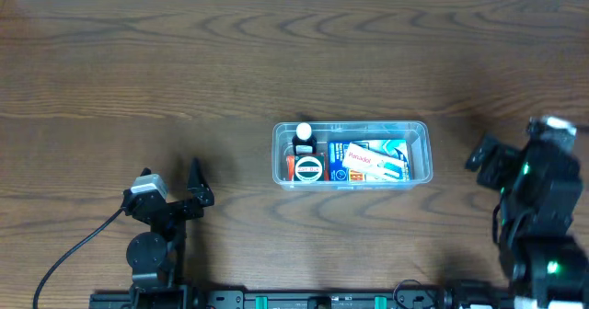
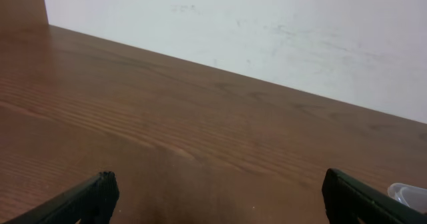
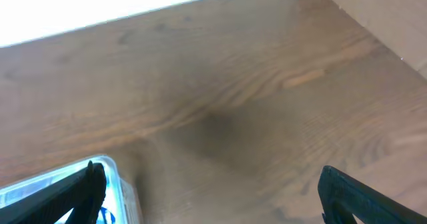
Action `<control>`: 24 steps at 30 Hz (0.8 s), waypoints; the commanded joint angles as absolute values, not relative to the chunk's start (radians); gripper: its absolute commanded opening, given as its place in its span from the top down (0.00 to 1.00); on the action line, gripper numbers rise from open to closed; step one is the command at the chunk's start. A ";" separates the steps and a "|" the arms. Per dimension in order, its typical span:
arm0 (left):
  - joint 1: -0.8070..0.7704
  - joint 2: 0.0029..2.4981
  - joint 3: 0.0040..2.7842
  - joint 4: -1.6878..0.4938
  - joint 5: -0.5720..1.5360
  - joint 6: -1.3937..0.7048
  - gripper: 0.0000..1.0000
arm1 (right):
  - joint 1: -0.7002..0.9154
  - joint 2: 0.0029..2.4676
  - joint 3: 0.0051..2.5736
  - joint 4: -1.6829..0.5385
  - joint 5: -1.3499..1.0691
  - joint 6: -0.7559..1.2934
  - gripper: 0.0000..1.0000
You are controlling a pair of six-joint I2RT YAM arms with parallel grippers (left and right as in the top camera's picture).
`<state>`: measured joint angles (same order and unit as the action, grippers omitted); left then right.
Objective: Pack container
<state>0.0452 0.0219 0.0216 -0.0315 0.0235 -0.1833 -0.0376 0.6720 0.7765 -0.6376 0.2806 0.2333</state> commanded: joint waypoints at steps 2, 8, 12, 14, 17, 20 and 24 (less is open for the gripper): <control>0.052 0.024 0.004 -0.071 0.015 -0.178 0.02 | -0.023 0.483 0.596 -0.474 0.229 0.223 0.01; 0.052 0.024 0.004 -0.071 0.015 -0.178 0.02 | 0.017 0.247 0.352 -0.220 0.111 0.223 0.01; 0.052 0.024 0.004 -0.070 0.015 -0.178 0.02 | 0.056 0.141 0.242 -0.155 0.091 0.224 0.01; 0.052 0.024 0.004 -0.071 0.015 -0.178 0.02 | 0.067 0.095 0.191 -0.125 0.068 0.224 0.01; 0.052 0.024 0.004 -0.071 0.015 -0.178 0.02 | 0.070 0.046 0.131 -0.088 0.013 0.224 0.01; 0.052 0.024 0.004 -0.070 0.015 -0.178 0.02 | 0.070 0.021 0.089 -0.083 -0.012 0.234 0.01; 0.052 0.024 0.004 -0.071 0.015 -0.178 0.02 | 0.070 0.016 0.044 -0.073 -0.004 0.242 0.01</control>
